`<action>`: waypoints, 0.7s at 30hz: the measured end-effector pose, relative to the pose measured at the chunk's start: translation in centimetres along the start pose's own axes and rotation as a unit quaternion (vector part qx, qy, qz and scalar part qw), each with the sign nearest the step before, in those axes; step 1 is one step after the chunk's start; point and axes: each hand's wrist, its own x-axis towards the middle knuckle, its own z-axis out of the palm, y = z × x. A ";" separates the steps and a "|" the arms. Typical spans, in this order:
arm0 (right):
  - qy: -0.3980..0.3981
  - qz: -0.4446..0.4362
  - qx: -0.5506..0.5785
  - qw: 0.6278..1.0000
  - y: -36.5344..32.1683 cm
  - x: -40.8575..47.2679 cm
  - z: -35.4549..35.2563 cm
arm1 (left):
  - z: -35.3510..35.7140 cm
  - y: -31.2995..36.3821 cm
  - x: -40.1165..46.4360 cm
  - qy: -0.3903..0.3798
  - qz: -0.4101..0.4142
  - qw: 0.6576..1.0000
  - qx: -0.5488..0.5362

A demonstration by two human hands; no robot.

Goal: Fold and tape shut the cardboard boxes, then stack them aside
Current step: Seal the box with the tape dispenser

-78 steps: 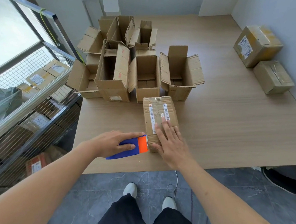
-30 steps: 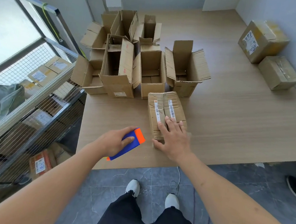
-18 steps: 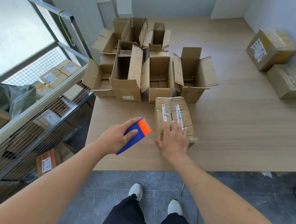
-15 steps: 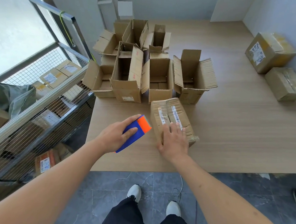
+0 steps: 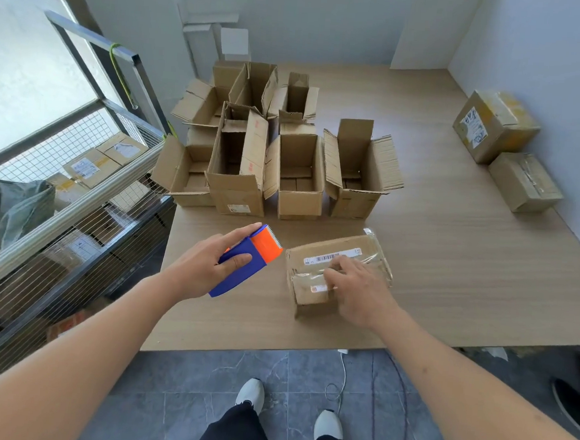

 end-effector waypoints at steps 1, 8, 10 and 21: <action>0.007 0.044 0.026 0.999 -1.1 0.4 -0.1 | 0.0 0.0 0.0 -0.002 0.000 1.000 -0.001; -0.051 0.144 -0.018 0.988 -6.8 3.0 2.0 | -0.5 0.3 -0.6 -0.053 0.001 0.998 0.030; -0.035 0.097 0.017 0.995 -6.3 2.6 2.2 | -0.9 0.3 -1.1 -0.067 0.001 0.998 0.022; -0.139 -0.009 0.108 0.984 -3.2 2.9 -1.1 | -1.5 0.8 -2.4 -0.086 0.018 0.996 -0.021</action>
